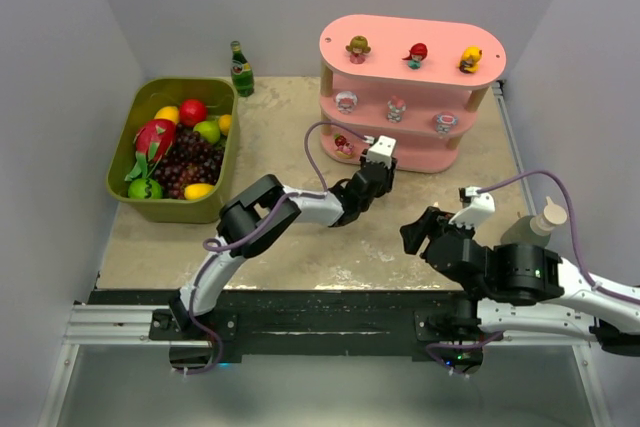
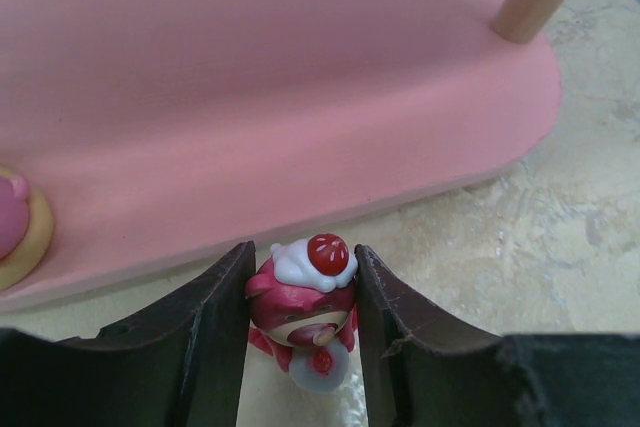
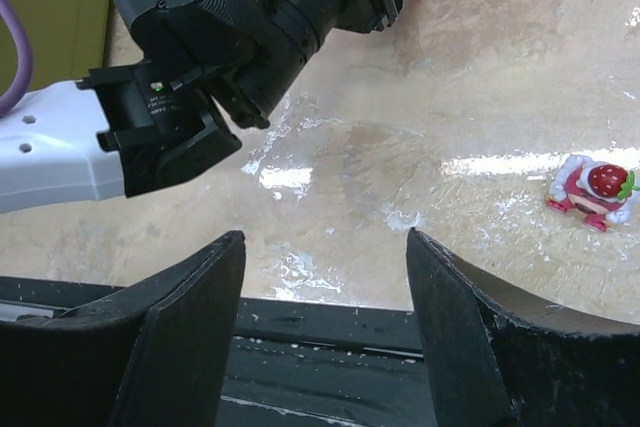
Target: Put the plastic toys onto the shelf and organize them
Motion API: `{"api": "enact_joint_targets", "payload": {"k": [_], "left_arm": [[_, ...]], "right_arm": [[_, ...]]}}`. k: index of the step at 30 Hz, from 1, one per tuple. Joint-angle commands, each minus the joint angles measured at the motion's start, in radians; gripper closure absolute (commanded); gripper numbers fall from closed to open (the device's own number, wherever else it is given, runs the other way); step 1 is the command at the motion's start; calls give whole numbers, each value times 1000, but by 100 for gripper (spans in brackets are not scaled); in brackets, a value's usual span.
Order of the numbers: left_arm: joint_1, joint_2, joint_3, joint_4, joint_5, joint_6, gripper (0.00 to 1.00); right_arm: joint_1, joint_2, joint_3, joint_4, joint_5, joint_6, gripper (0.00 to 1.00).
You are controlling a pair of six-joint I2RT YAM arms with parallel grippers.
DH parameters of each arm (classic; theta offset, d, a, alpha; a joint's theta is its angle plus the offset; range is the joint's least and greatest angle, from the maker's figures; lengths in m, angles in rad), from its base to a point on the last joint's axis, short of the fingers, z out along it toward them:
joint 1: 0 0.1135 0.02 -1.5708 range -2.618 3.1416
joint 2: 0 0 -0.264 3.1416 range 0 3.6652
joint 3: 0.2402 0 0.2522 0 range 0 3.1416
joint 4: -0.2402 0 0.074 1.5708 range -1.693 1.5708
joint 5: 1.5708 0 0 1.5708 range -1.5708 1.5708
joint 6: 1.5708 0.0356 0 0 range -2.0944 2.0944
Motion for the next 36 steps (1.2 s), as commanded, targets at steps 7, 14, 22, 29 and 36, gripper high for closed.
{"api": "enact_joint_targets", "payload": {"k": [7, 14, 22, 29, 36], "left_arm": [[32, 22, 95, 21, -8, 16, 83], [32, -1, 87, 44, -8, 20, 86], [32, -4, 100, 59, -21, 33, 86], [32, 8, 103, 85, -47, 45, 86], [32, 13, 115, 127, -64, 65, 86]], "right_arm": [[-1, -15, 21, -28, 74, 38, 31], [-1, -18, 19, -40, 87, 45, 31], [-1, -33, 13, -60, 88, 63, 31], [-1, -36, 7, -58, 88, 65, 31], [1, -38, 2, -58, 85, 68, 31]]}}
